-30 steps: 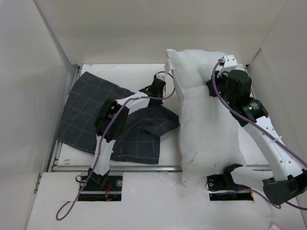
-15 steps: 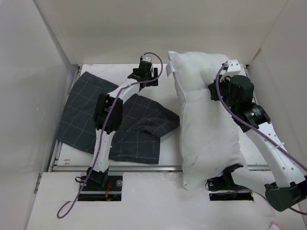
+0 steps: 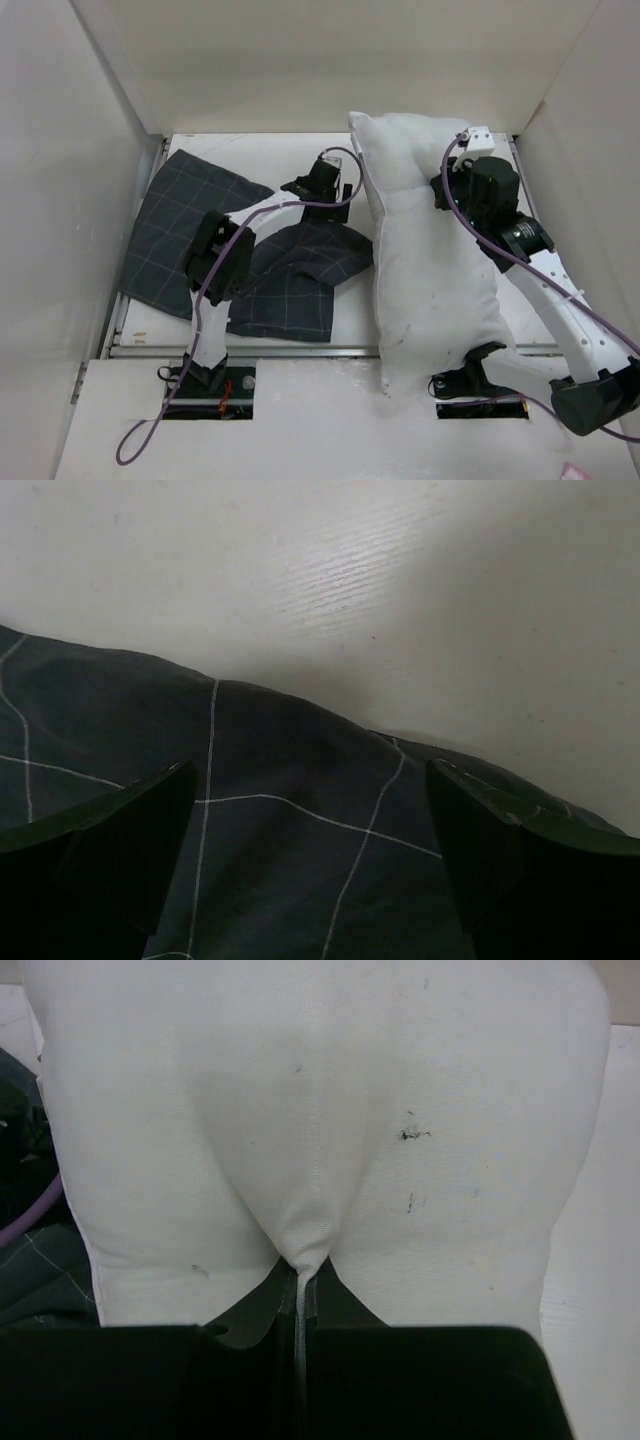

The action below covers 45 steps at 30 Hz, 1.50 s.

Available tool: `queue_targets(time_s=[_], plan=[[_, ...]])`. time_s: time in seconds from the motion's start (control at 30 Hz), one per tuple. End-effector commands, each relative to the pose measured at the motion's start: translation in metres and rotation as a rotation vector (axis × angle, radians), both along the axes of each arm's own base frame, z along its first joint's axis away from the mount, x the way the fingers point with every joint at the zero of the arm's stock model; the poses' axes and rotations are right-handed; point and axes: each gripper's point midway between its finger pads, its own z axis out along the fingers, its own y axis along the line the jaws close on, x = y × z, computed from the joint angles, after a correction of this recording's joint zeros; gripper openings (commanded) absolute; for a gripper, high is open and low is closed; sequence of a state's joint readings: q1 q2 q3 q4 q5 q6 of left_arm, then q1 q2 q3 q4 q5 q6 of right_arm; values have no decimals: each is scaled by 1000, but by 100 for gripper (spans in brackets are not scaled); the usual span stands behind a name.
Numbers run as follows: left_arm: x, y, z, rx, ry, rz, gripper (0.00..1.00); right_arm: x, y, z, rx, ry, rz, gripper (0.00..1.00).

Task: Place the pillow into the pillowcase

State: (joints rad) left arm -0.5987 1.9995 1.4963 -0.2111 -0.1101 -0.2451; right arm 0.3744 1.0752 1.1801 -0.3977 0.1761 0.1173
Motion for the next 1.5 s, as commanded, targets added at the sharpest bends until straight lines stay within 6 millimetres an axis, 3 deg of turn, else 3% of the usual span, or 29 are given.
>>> queue_targets(time_s=[0.0, 0.07, 0.23, 0.3, 0.4, 0.43, 0.47, 0.53, 0.57, 0.63, 0.67, 0.7, 0.77, 0.83, 0.87, 0.93, 1.0, 1.07, 1.1, 1.13, 1.17, 1.2, 1.27, 1.3, 1.33, 1.37, 1.4, 1.43, 1.47], plan=[[6, 17, -15, 44, 27, 70, 97, 5, 1, 21, 38, -74, -9, 0], [-2, 16, -29, 63, 67, 70, 97, 5, -1, 17, 32, -67, -18, 0], [0, 14, -41, 85, 82, 92, 94, 4, -3, 18, 33, -76, -30, 0], [0, 18, -56, 117, 108, 111, 88, 5, -5, 18, 30, -77, -40, 0], [3, 13, -65, 114, 127, 115, 75, 3, -6, 21, 34, -86, -40, 0], [2, 14, -69, 119, 134, 115, 62, 3, -7, 21, 32, -87, -49, 0], [10, 8, -60, 96, 113, 123, 54, 3, -7, 21, 32, -87, -49, 0], [17, 7, -68, 110, 109, 133, 38, 4, -11, 21, 27, -89, -70, 0], [24, 6, -66, 114, 93, 142, 18, 4, -11, 21, 27, -89, -70, 0], [53, 12, -61, 123, 52, 194, 0, 5, -11, 24, 23, -103, -68, 0], [64, 13, -57, 113, 41, 207, 0, 5, -11, 20, 20, -94, -68, 0], [90, 5, -32, 64, -22, 222, 0, 5, -12, 20, 7, -96, -64, 0], [116, 20, -32, 58, -43, 271, 0, 6, -12, 22, -16, -109, -58, 0], [146, 29, -5, 13, -117, 314, 0, 10, -17, 18, -49, -108, -69, 0], [157, 29, 6, -15, -156, 308, 0, 14, -17, 15, -66, -106, -65, 0], [169, 30, 17, -47, -203, 319, 14, 19, -11, 4, -94, -86, -32, 0], [183, 46, 28, -61, -243, 356, 25, 25, -8, -4, -121, -74, -16, 0], [188, 54, 54, -84, -281, 372, 47, 36, -5, -21, -139, -34, -22, 0], [189, 64, 59, -84, -284, 386, 48, 41, -6, -22, -146, -28, -33, 0], [187, 66, 65, -88, -290, 399, 60, 47, -7, -23, -152, -27, -53, 0], [183, 79, 60, -69, -276, 419, 68, 55, -6, -41, -174, 17, -61, 0], [181, 96, 82, -68, -308, 455, 76, 61, -6, -42, -166, 24, -77, 0], [172, 113, 95, -48, -321, 492, 83, 73, -11, -45, -135, 42, -114, 0], [160, 120, 84, -25, -294, 511, 86, 79, -9, -60, -112, 82, -112, 0], [153, 134, 109, -34, -327, 537, 92, 84, -8, -59, -92, 78, -113, 0], [146, 138, 115, -30, -332, 544, 98, 89, -9, -64, -90, 84, -113, 0], [134, 148, 102, -6, -299, 551, 100, 92, -8, -73, -98, 105, -112, 0], [126, 148, 130, -47, -342, 543, 100, 95, -9, -75, -102, 103, -124, 0], [118, 149, 134, -52, -345, 526, 100, 97, -14, -80, -115, 110, -149, 0]])
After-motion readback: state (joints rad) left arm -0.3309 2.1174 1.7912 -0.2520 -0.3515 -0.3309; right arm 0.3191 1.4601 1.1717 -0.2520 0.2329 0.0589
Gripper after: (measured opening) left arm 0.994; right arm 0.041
